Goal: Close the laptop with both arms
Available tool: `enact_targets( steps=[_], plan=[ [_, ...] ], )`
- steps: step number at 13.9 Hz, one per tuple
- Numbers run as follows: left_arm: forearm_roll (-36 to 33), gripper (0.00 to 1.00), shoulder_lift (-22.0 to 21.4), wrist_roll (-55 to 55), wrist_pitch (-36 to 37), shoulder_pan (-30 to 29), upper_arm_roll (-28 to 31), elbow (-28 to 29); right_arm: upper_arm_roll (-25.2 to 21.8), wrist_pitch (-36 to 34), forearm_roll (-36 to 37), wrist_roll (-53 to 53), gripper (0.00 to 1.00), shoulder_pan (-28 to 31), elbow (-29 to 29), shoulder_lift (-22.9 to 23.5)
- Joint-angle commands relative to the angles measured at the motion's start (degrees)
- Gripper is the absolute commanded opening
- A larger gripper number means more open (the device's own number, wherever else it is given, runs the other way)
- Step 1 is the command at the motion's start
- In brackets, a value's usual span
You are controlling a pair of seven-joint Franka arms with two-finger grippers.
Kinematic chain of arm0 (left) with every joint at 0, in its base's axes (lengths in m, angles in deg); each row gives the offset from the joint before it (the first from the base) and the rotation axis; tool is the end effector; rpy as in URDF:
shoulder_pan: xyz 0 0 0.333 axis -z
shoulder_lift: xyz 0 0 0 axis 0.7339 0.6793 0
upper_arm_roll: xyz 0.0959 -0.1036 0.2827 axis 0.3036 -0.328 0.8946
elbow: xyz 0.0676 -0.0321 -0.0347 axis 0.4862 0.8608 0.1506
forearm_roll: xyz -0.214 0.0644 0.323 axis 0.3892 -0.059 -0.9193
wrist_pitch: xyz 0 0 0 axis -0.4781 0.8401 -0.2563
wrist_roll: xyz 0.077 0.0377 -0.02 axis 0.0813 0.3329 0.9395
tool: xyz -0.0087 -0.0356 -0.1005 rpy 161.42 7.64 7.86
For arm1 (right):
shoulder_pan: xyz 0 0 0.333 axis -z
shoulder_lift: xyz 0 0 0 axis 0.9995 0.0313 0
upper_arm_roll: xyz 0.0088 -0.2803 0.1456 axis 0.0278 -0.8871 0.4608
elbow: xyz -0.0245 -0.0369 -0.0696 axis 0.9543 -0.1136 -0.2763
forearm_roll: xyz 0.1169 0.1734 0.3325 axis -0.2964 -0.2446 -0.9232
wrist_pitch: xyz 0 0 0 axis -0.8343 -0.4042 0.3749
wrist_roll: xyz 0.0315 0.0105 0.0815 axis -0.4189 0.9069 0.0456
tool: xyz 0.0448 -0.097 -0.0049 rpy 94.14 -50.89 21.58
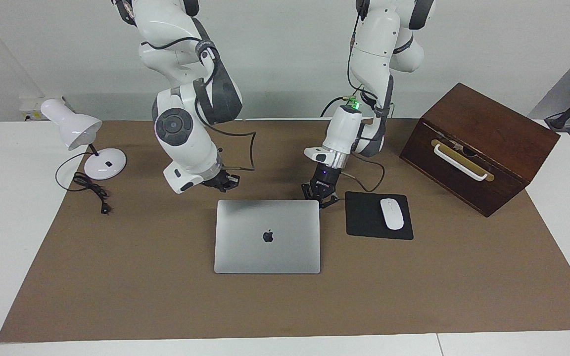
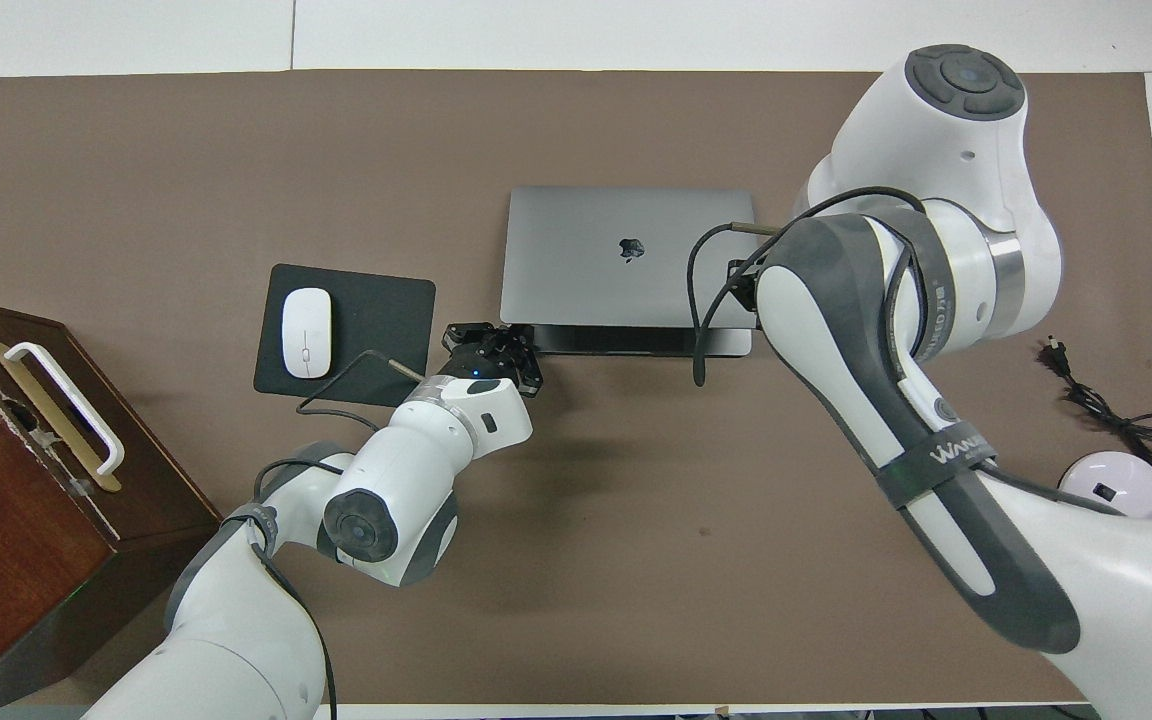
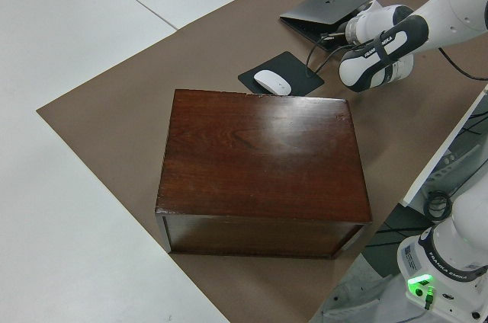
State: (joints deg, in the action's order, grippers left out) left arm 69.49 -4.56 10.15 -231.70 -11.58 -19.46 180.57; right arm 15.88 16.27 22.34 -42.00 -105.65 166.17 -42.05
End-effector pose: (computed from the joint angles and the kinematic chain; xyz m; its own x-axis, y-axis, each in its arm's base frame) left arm 0.4679 -0.3163 0.2635 0.5576 -0.4538 0.6951 -0.5835 -0.8098 -0.0606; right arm 0.6171 0.1857 0.4310 0.9532 -0.1961 -0.2301 -0.2108 -0.9767 -0.0410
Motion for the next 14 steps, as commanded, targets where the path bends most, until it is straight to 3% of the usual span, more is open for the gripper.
enact_targets(
  steps=[1,8,14],
  plan=[
    [-0.48,0.0,2.62,-0.01,-0.48,-0.92,-0.06,-0.37,0.5,-1.21,1.37,1.36,0.0,0.49,-0.87,-0.21],
    [-0.48,0.0,2.45,1.04,-0.3,-1.89,-0.06,0.68,0.5,-1.21,7.43,11.1,0.0,4.35,-4.91,-0.12],
    [-0.48,0.0,2.01,1.31,0.92,-1.62,-0.14,1.82,0.59,-3.23,10.87,21.48,0.0,10.05,-12.29,-0.47]
  ],
)
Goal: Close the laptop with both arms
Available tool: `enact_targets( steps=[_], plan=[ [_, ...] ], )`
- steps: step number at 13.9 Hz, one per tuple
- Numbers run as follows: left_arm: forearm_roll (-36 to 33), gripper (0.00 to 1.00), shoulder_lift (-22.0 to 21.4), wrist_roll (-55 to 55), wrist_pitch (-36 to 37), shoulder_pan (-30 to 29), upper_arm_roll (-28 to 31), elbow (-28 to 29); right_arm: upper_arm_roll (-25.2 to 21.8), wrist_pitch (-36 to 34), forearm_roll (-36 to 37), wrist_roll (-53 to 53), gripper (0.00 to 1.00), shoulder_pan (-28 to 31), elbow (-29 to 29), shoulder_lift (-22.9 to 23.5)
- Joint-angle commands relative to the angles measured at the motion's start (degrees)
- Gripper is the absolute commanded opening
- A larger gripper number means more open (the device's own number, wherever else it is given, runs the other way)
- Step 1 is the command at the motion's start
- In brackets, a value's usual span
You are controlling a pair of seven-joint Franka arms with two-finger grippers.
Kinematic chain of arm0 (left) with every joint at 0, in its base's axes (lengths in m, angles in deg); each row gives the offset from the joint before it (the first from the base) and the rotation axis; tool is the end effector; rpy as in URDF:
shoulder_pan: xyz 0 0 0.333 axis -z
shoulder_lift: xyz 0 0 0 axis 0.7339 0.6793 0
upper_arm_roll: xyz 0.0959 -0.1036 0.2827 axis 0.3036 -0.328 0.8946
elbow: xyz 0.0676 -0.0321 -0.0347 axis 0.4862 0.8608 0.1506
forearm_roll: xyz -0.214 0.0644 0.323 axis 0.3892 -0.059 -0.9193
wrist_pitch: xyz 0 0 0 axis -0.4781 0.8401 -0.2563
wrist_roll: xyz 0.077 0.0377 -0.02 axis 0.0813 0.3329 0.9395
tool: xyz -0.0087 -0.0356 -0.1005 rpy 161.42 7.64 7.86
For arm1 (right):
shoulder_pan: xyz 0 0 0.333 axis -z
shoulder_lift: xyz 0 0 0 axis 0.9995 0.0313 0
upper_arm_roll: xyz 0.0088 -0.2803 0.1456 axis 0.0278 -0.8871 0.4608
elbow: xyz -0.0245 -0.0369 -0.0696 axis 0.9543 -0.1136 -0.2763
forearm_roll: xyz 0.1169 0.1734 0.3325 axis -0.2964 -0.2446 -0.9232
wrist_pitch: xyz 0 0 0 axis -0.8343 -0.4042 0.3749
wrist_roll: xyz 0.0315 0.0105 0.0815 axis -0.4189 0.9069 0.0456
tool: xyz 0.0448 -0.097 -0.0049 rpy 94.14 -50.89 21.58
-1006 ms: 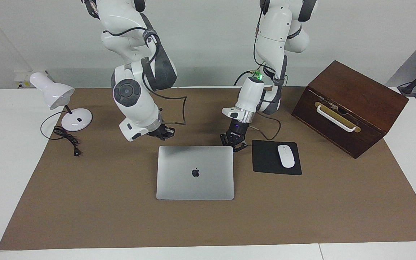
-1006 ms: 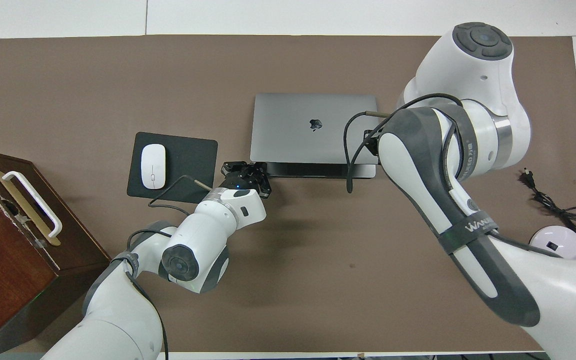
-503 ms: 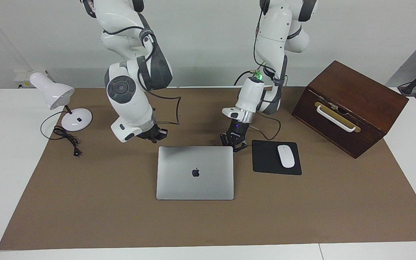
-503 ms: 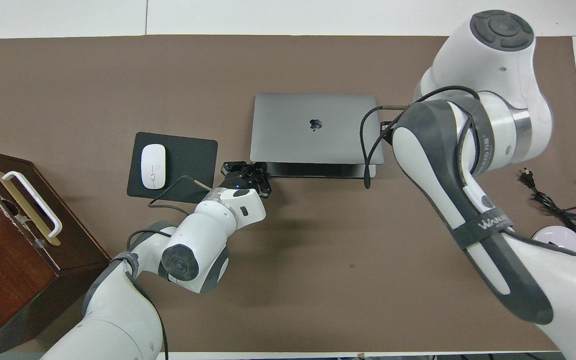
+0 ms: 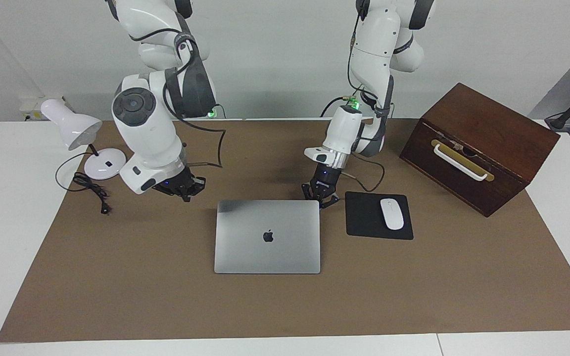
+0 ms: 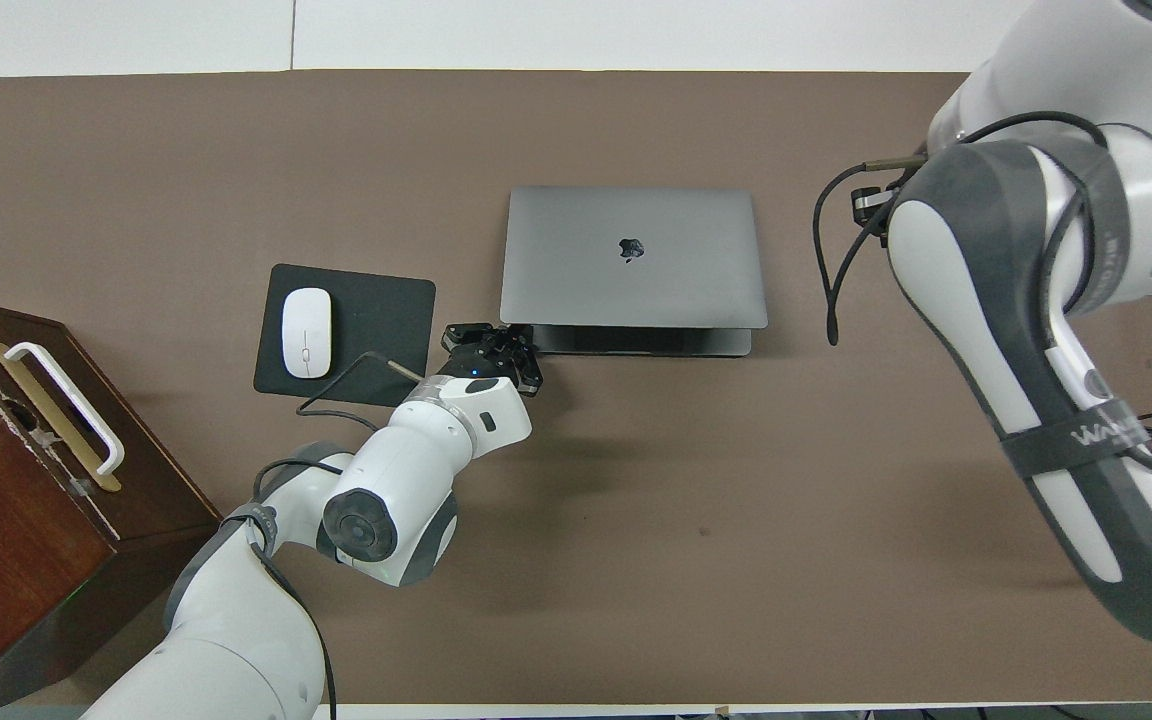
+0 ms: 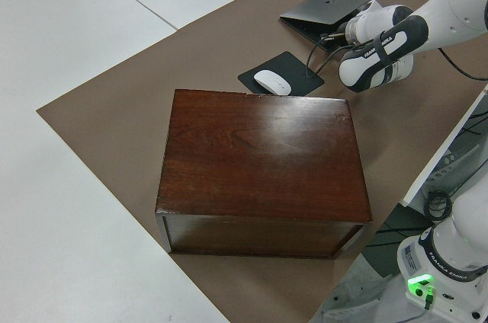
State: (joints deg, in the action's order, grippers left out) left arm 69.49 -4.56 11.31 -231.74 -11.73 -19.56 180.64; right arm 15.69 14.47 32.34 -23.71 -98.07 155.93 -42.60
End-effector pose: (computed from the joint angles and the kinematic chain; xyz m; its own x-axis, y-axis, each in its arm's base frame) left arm 0.4678 -0.3156 0.2631 0.5703 -0.4366 0.6958 -0.5713 -0.8195 -0.0460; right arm 0.6557 0.0881 0.5177 0.9994 0.0161 -0.0301 0.0172 -0.9992 0.0352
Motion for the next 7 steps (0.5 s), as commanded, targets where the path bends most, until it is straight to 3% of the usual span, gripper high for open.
enact_targets(
  steps=[1,5,6,7],
  plan=[
    [-0.48,0.0,1.84,0.14,1.66,-1.38,-0.05,1.75,0.69,-1.52,0.95,3.28,0.0,2.75,-2.68,-0.09],
    [-0.56,0.0,-1.05,0.14,5.25,-1.46,-0.05,3.24,0.51,-1.61,2.26,4.94,0.0,4.33,-3.21,-0.18],
    [-0.56,0.0,-3.07,0.06,9.19,-1.55,-0.05,3.33,0.6,-1.61,2.71,7.21,0.21,4.94,-4.69,-0.18],
    [-0.48,0.0,-5.09,0.06,12.19,-1.55,-0.05,3.33,0.77,-1.61,2.8,9.15,0.71,5.47,-5.4,-0.18]
  ],
)
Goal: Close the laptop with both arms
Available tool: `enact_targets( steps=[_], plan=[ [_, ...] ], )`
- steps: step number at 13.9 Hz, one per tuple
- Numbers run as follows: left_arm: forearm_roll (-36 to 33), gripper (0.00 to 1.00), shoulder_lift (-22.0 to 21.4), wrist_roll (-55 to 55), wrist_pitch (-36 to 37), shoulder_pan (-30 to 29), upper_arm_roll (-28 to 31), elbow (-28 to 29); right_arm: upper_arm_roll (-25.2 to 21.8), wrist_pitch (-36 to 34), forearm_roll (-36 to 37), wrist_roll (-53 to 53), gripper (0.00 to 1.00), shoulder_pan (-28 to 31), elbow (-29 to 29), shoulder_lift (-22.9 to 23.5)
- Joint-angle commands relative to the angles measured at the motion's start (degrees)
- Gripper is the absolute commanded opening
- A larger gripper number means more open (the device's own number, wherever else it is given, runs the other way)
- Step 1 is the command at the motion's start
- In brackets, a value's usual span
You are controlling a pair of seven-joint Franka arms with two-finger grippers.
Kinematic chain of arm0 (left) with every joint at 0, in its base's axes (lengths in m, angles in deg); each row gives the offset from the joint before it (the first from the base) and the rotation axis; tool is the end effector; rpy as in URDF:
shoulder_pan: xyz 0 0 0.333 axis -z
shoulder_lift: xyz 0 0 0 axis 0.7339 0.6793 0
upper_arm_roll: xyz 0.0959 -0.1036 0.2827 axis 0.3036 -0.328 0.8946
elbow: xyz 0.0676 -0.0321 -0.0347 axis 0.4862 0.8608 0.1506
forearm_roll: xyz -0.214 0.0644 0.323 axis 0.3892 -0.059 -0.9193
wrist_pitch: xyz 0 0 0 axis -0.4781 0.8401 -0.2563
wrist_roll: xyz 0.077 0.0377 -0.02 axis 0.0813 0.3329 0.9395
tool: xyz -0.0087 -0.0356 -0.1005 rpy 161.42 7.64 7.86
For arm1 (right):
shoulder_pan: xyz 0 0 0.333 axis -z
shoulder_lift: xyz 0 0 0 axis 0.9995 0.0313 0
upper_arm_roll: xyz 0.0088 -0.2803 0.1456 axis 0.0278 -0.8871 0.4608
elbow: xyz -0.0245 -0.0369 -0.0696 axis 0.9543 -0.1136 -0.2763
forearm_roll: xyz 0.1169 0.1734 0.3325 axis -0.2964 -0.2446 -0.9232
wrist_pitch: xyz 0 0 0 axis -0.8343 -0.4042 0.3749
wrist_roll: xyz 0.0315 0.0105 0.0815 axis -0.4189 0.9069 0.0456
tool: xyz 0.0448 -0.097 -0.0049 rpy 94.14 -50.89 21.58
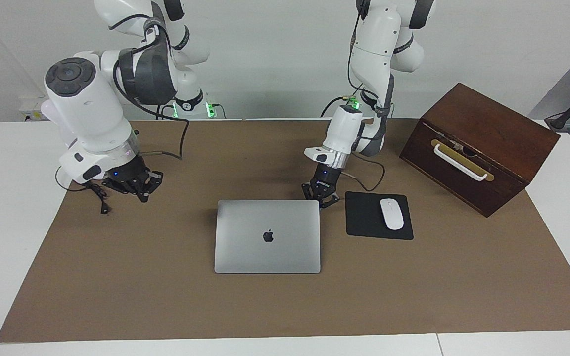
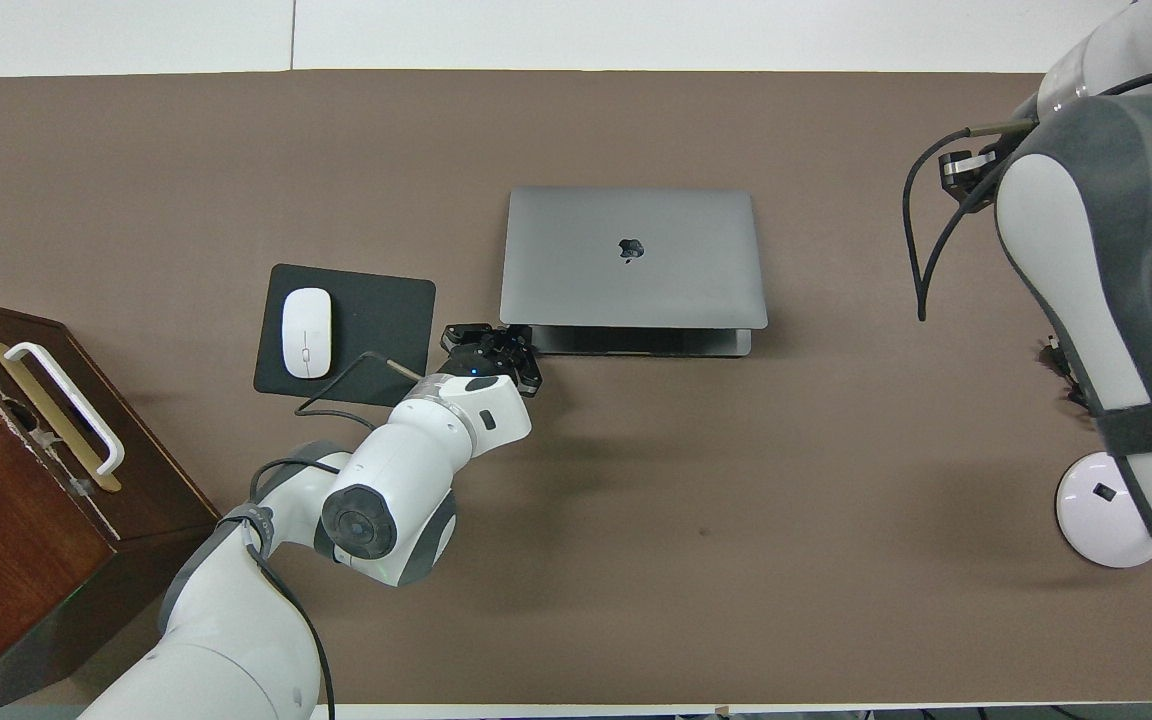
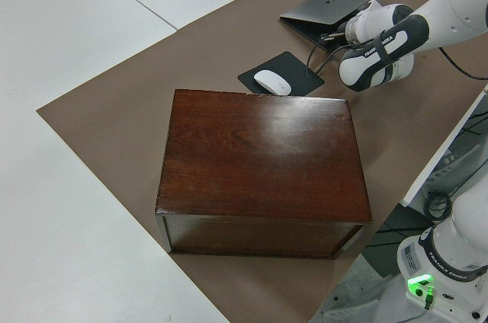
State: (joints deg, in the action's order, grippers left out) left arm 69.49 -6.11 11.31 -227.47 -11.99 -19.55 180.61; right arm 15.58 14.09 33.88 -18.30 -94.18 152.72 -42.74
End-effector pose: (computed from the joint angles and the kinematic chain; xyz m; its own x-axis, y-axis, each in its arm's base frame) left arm 0.4695 -0.3143 0.2684 0.5996 -0.4499 0.6619 -0.5720 -0.8193 -0.0387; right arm 0.6631 0.0403 0.5456 0.9988 0.0443 0.0190 0.0432 -0.9974 0.0585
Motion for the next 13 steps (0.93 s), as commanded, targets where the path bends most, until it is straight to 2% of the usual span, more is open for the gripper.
enact_targets(
  steps=[1,4,8,12,13],
  plan=[
    [-0.48,0.0,-5.3,0.05,10.3,-1.39,-0.23,3.36,0.71,-1.22,1.26,4.29,1.0,1.67,-2.28,-0.05],
    [-0.48,0.0,-10.14,0.14,17.15,-1.48,-0.23,3.28,0.62,-1.22,1.35,4.3,1.0,2.63,-2.28,-1.1],
    [0.13,0.0,-19.1,0.05,32.17,-2.79,-0.06,2.31,1.41,-0.52,2.05,7.81,1.0,5.35,-1.41,-5.31],
    [0.22,0.0,-26.22,0.14,53.24,-5.43,1.34,-3.65,1.5,-0.34,0.74,6.93,1.0,6.59,5.09,-12.69],
    [0.22,0.0,-28.06,0.06,59.04,-7.61,1.53,-5.67,1.5,-0.69,0.56,5.37,1.0,6.77,7.1,-14.53]
  ],
)
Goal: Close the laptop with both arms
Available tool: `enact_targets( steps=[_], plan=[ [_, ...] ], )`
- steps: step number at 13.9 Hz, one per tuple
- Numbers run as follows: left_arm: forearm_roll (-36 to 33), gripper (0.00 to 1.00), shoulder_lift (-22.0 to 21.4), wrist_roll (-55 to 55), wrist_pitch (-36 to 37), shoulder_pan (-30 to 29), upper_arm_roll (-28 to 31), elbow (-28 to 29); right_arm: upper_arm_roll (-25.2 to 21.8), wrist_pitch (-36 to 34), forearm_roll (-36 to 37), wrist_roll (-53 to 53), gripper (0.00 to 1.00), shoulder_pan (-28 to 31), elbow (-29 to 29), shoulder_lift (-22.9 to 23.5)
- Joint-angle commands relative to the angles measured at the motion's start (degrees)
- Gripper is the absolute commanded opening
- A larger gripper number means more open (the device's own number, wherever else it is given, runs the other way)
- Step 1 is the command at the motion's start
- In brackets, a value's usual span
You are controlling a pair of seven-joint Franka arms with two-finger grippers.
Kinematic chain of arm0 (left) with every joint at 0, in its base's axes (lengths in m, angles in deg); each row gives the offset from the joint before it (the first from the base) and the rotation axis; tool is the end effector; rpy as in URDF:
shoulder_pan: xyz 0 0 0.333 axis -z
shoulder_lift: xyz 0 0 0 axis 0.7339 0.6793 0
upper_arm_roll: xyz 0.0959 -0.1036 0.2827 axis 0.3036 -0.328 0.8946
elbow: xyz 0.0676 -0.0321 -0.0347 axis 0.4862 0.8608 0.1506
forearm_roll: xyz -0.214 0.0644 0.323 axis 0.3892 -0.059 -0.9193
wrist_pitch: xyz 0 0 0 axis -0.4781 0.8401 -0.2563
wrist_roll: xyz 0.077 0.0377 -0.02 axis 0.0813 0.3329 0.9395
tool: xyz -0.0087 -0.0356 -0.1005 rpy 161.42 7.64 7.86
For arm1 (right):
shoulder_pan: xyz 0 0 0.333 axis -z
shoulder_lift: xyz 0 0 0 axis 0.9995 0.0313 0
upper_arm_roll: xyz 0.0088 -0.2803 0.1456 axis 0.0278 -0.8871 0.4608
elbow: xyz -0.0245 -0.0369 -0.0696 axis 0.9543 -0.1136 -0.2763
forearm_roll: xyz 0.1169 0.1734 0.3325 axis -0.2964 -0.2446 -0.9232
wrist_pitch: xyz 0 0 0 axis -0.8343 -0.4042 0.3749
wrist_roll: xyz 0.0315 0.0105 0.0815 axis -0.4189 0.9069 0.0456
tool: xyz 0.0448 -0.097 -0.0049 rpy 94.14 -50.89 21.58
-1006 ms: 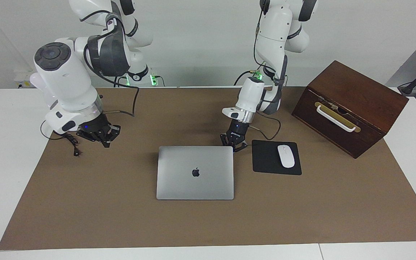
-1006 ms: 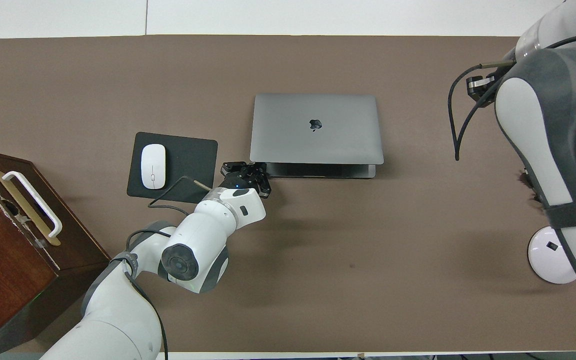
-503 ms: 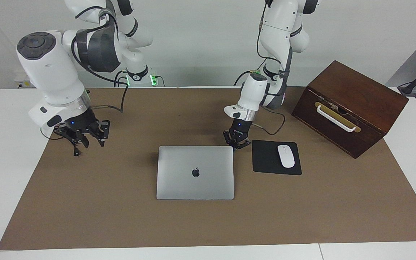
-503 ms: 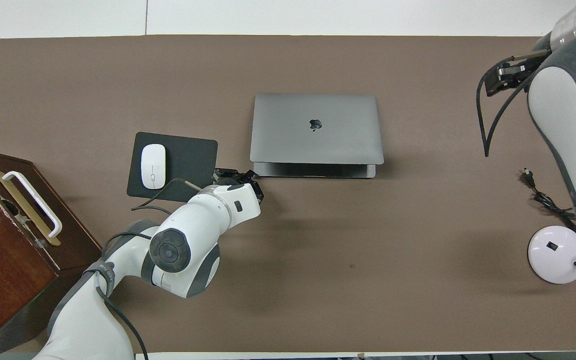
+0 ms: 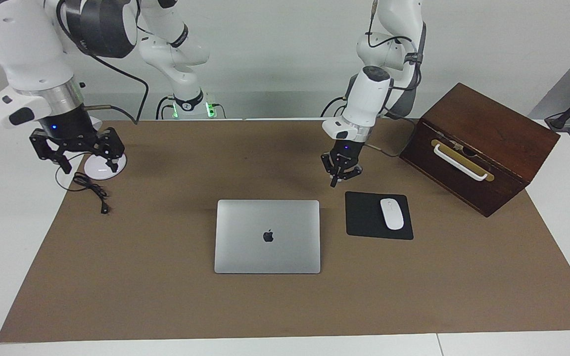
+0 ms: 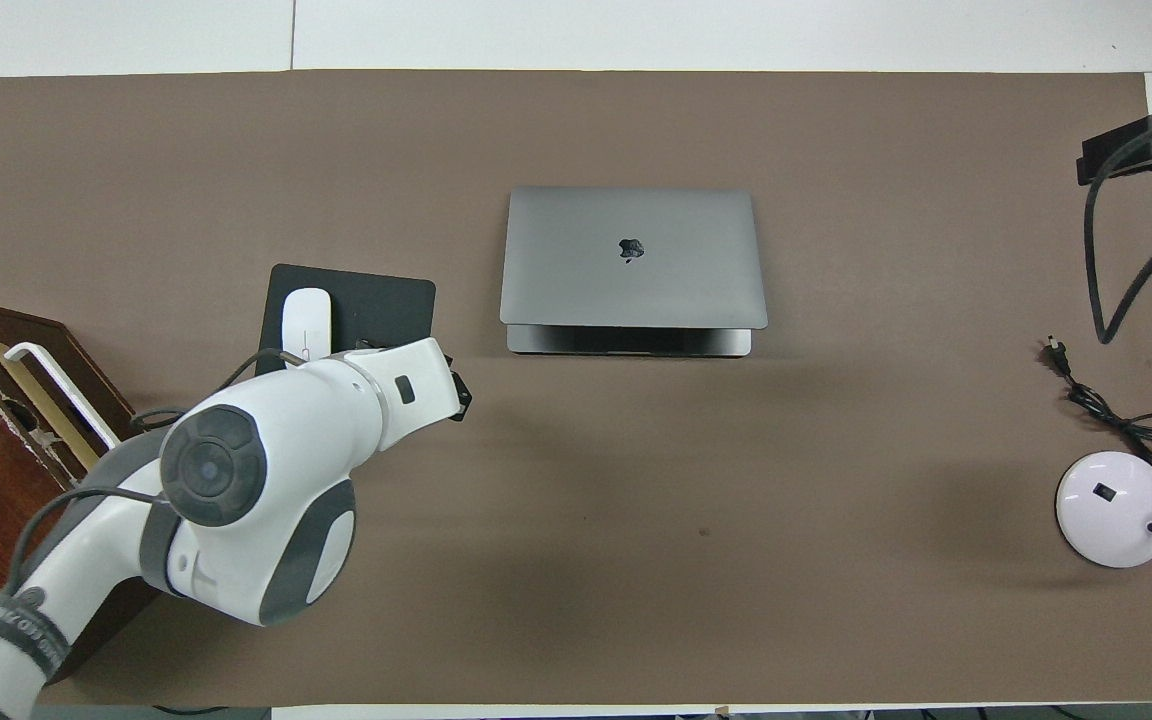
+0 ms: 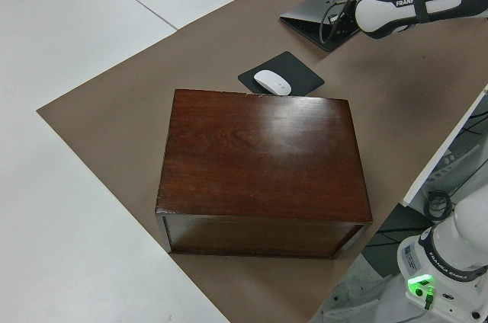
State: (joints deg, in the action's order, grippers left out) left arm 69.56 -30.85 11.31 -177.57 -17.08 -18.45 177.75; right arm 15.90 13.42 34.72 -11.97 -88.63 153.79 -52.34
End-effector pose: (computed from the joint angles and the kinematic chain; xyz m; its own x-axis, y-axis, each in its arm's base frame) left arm 0.4685 -0.2567 0.4192 0.8069 -0.4865 0.3351 -0.5304 -0.8463 0.0486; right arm 0.6185 -0.0228 0.6432 0.9870 0.0633 0.1477 0.0521 -0.9955 0.0786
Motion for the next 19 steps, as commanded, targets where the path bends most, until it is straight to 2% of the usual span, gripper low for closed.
enact_targets(
  steps=[1,5,8,10,11,12,13,15,19],
  plan=[
    [0.15,0.0,-4.99,-0.21,14.68,-4.19,0.52,-4.92,1.26,-0.72,-0.62,-3.51,1.0,1.22,7.18,-6.34],
    [-0.02,0.0,-6.24,-1.17,33.15,-11.05,0.69,-16.51,1.18,-3.97,-3.08,-7.04,1.0,1.39,7.19,-7.67],
    [-0.46,0.0,-6.15,-1.26,40.2,-16.32,0.52,-21.88,1.26,-5.64,-4.5,-10.47,1.0,2.27,9.11,-9.51],
    [-0.55,0.0,-6.15,-1.79,42.76,-19.49,0.52,-23.39,1.35,-5.03,-3.97,-8.99,1.0,2.88,10.44,-10.04],
    [-0.64,0.18,-6.15,-2.49,43.99,-21.15,0.52,-24.09,1.26,-4.94,-3.71,-7.42,1.0,2.71,10.1,-9.44],
    [-0.72,0.61,-5.89,-2.58,45.13,-22.13,0.52,-25.49,1.26,-5.9,-3.62,-6.88,1.0,2.62,8.61,-8.04],
    [-0.99,1.0,-5.63,-2.23,46.45,-23.01,0.69,-26.55,1.18,-6.78,-3.44,-6.44,1.0,2.1,6.69,-7.42],
    [-4.66,1.0,-5.54,-2.76,47.6,-23.89,0.69,-28.05,1.18,-7.93,-3.44,-5.21,1.0,2.62,5.61,-7.23],
    [-6.0,1.0,-5.01,-2.58,50.93,-22.93,2.79,-30.68,1.18,-7.67,-3.35,-3.62,1.0,2.8,5.61,-7.15]
  ],
)
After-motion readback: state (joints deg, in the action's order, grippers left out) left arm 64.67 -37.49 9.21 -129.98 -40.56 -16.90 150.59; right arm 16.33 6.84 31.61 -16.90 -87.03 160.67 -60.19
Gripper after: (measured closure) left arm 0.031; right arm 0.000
